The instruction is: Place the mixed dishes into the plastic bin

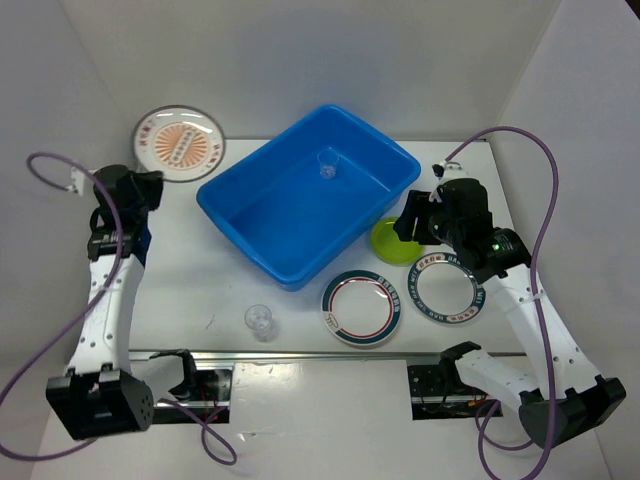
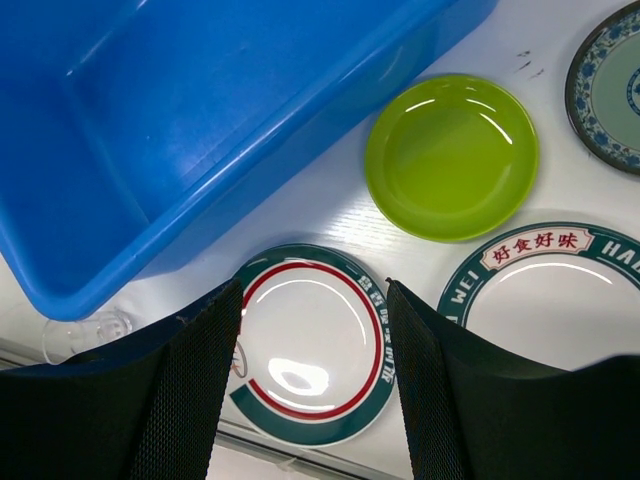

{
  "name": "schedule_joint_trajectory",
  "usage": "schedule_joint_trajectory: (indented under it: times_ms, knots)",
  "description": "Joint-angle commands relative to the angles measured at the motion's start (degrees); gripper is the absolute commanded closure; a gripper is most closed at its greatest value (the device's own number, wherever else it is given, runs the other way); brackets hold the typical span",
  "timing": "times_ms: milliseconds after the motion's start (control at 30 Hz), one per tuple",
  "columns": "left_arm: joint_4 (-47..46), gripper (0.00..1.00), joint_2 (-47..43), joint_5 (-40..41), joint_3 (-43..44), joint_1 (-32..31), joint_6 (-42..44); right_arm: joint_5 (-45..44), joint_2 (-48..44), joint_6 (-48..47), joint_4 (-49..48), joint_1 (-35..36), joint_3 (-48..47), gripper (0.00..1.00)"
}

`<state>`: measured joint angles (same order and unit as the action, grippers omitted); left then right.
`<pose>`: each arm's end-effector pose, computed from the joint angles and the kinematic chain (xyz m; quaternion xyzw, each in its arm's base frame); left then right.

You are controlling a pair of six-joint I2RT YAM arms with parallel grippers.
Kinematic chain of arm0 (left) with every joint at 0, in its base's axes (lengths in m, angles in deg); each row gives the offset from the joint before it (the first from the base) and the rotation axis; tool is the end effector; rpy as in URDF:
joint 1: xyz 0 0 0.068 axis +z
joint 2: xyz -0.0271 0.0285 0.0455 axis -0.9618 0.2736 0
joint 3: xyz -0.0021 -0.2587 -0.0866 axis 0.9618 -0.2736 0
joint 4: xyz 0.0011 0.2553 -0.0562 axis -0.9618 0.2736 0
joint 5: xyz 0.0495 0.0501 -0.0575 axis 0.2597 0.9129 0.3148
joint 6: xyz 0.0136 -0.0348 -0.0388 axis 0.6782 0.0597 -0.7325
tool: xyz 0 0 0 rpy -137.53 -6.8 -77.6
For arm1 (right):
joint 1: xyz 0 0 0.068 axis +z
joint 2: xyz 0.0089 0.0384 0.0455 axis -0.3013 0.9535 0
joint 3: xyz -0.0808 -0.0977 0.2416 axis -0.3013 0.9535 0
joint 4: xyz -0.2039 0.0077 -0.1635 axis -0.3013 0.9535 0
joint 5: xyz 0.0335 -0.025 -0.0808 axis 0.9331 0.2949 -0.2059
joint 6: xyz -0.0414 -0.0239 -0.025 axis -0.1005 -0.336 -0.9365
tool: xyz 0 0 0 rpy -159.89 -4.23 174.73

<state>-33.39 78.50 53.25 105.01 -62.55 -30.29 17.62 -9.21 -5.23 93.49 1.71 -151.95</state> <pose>0.2303 0.0558 0.3780 -0.5502 0.5442 -0.2135 0.5963 0.1901 0.0669 0.3660 -0.0081 0.8838 0.1572 0.4406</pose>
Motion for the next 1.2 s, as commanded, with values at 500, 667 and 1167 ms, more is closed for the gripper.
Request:
schedule_joint_trajectory:
  times_ms: [500,667,1167]
  knots:
    - [0.34,1.00,33.09,-30.55,16.89,-18.51,14.77,0.48,2.05,-0.48,-1.85,0.35,0.39,0.35]
    - [2.97,1.00,39.34,-29.23,18.99,-21.76,16.87,0.48,2.05,-0.48,-1.85,0.35,0.39,0.35]
    - [8.85,1.00,51.30,-21.06,23.83,-25.81,19.78,-0.05,2.05,-1.01,-1.85,0.35,0.48,0.35]
